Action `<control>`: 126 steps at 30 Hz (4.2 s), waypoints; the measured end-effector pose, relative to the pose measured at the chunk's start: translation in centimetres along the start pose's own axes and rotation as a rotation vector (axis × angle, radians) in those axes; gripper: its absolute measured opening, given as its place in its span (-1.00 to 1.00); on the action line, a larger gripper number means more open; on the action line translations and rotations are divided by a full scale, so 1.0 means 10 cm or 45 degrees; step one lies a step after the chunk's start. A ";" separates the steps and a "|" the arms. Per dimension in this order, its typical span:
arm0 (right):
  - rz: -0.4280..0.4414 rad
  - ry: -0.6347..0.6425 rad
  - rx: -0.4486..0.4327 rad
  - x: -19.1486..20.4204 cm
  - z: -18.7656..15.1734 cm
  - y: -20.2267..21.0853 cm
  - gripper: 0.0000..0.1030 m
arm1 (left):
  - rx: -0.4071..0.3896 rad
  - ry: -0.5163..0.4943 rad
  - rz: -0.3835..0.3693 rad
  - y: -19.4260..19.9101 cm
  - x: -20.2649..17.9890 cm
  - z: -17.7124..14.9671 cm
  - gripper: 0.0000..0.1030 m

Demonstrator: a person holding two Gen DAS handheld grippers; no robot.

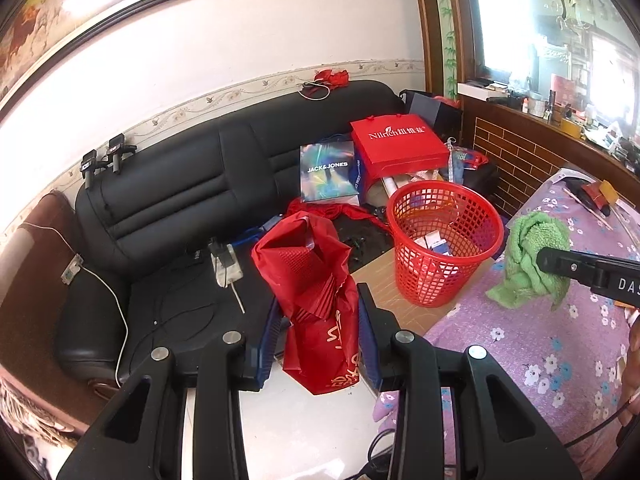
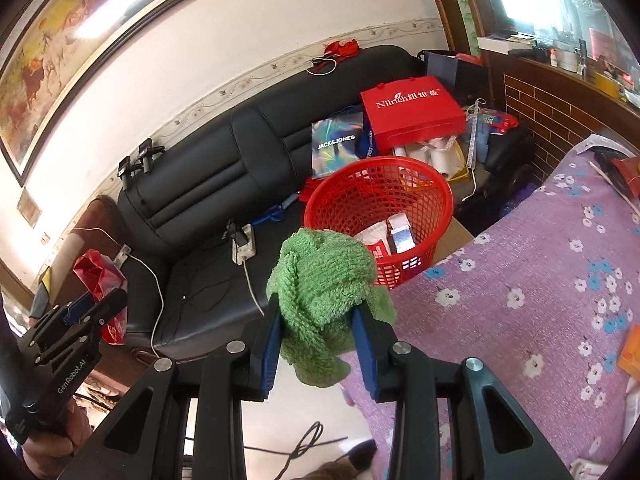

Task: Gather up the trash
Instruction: 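Carry the red bag and green towel toward the red wastebasket, then open both grippers over the wastebasket to drop bag and towel, then return both tools to the table toward the remaining trash, then grasp the white medicine box with the left gripper while the right gripper grasps the candy wrapper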

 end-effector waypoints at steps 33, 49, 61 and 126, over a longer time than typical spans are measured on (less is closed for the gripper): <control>-0.044 -0.321 -0.011 -0.83 1.27 -0.76 -0.21 | 0.193 -0.153 -0.595 -1.89 -1.23 1.05 -0.12; -0.190 -0.371 -0.042 -0.91 0.66 -0.16 -0.06 | 0.147 -0.295 -0.764 -1.52 -1.54 0.78 0.29; -0.518 -0.673 -0.036 -1.43 -0.94 1.03 -0.06 | 0.171 -0.668 -1.044 -0.55 -2.61 -0.06 0.29; -1.196 -1.074 -0.152 -2.15 -2.59 3.16 0.04 | 0.101 -1.716 -1.389 0.67 -4.99 -1.64 0.50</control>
Point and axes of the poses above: each gripper's, at about its wrist camera, not at the fingertips, and y roughly against the way its jaws point, x to its left, z to its top, the point moved 5 cm from there along -y, roughly the way its jaws point
